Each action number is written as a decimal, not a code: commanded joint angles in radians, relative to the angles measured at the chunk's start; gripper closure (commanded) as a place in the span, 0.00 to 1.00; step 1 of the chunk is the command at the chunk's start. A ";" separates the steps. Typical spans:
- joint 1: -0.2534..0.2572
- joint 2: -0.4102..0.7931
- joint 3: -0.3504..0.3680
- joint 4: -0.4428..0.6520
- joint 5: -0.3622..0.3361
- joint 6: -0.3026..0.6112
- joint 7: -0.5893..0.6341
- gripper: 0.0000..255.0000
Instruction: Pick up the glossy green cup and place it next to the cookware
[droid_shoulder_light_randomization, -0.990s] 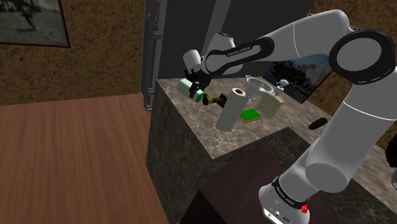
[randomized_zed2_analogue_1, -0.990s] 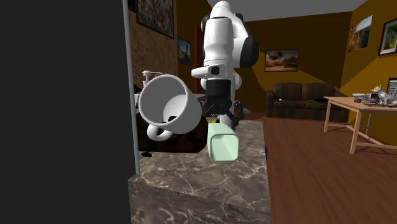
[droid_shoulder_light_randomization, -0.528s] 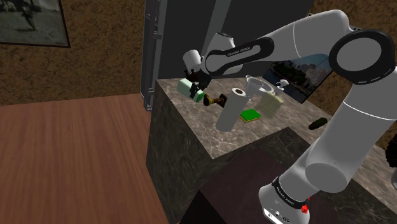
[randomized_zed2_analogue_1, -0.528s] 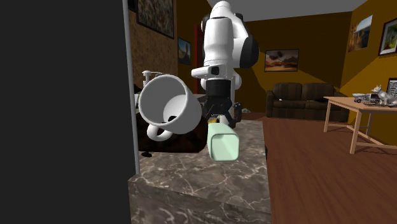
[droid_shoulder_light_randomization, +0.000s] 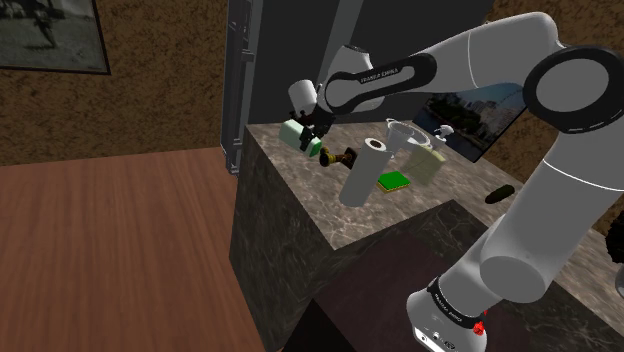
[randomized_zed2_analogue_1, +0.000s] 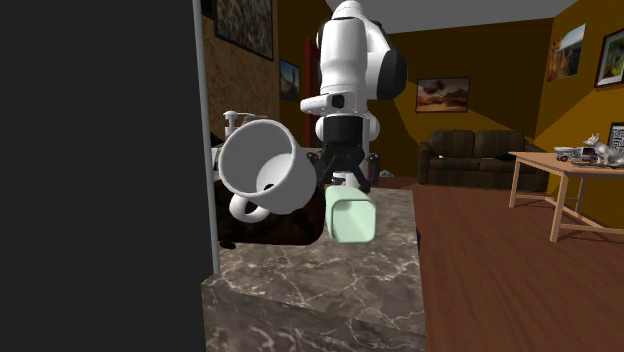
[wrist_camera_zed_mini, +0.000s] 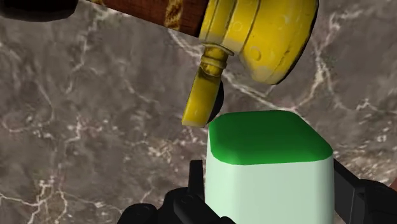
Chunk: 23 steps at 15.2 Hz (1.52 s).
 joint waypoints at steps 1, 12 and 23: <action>0.001 -0.012 0.000 0.014 -0.001 -0.025 0.002 1.00; 0.001 -0.076 -0.001 0.088 -0.007 -0.163 0.007 1.00; 0.001 -0.115 -0.001 0.188 -0.010 -0.303 0.011 1.00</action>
